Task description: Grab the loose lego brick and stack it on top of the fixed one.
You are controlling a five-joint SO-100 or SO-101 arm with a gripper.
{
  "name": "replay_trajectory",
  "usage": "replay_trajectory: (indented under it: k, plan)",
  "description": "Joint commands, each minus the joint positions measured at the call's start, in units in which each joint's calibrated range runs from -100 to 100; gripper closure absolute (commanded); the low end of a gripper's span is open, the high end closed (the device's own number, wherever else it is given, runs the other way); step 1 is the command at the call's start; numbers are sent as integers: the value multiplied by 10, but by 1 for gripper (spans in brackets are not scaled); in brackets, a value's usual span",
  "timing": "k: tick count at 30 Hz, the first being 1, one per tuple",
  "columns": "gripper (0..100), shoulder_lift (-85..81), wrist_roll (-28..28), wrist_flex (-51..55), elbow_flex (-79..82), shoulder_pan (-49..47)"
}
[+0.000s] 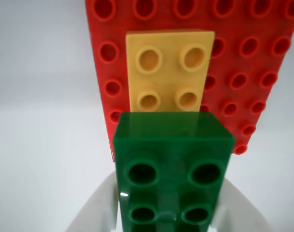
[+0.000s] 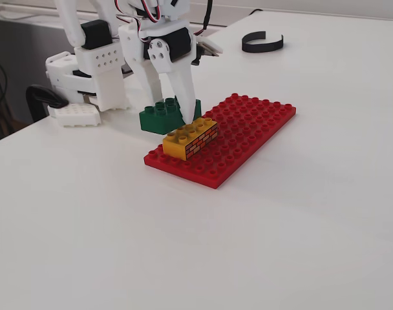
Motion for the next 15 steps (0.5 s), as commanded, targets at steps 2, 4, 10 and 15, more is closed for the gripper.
replay_trajectory:
  k: [2,4,10,15]
  plan:
    - [91,41,0,-12,-8,-10]
    - [91,69,-1,-27,-8,-13]
    - [91,96,-11,-42,-8,-30]
    - [91,94,-28,-30,-21,-55]
